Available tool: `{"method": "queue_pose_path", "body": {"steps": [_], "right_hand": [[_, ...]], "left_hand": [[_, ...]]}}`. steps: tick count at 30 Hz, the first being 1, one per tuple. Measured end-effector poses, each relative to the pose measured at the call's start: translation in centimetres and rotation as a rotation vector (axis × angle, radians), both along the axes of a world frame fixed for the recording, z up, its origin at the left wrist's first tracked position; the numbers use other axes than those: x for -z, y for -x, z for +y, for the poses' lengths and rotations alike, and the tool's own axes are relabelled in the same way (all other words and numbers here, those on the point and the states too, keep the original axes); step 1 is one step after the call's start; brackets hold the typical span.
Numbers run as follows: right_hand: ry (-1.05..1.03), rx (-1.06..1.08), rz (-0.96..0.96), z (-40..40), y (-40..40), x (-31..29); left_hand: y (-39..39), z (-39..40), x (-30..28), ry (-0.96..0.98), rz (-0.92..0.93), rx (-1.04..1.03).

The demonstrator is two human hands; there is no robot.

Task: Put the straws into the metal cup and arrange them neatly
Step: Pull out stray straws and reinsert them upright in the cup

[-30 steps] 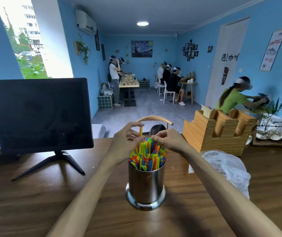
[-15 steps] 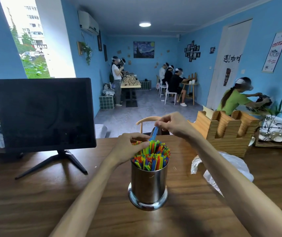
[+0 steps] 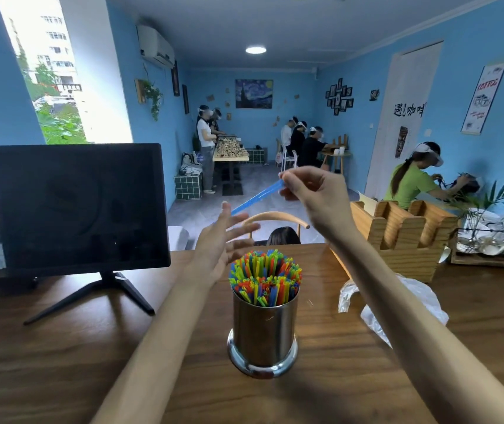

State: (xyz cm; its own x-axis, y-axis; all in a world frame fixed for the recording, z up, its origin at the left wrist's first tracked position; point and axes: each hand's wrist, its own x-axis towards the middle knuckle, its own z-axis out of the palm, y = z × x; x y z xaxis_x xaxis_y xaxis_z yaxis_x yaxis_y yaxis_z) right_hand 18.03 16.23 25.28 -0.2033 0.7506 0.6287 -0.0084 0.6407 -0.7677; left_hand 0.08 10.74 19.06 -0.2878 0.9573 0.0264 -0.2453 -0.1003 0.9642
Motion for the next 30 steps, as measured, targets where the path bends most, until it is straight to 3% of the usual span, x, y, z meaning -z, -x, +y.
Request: {"method": "queue_pose_path", "body": {"steps": [4, 7, 9, 14, 19, 22, 25, 30], "right_hand": [[0.22, -0.061, 0.044, -0.3, -0.2, 3.5], [0.374, -0.208, 0.016, -0.1, -0.7, 5.9], [0.419, -0.305, -0.058, 0.2, -1.0, 6.9], [0.175, -0.248, -0.471, 1.0, -1.0, 7.7], [0.176, -0.103, -0.372, 3.0, -1.2, 7.4], [0.168, 0.07, -0.496, 4.9, -0.8, 8.5], [0.198, 0.073, -0.659, 5.8, -0.3, 9.7], [0.242, 0.042, -0.634, 5.7, 0.0, 10.0]], "left_hand": [[0.9, 0.9, -0.3, -0.137, -0.348, -0.106], [1.6, 1.6, -0.5, -0.209, -0.369, -0.132], [1.6, 1.7, -1.0, -0.232, -0.245, -0.184], [0.4, 1.9, -2.1, -0.333, 0.212, -0.252], [-0.5, 1.9, -1.9, -0.434, 0.538, -0.176], [-1.0, 1.9, -0.9, -0.398, 0.679, -0.129], [-1.0, 1.9, 0.8, -0.36, 0.752, -0.095], [-1.0, 1.6, 3.5, -0.293, 0.86, -0.065]]}}
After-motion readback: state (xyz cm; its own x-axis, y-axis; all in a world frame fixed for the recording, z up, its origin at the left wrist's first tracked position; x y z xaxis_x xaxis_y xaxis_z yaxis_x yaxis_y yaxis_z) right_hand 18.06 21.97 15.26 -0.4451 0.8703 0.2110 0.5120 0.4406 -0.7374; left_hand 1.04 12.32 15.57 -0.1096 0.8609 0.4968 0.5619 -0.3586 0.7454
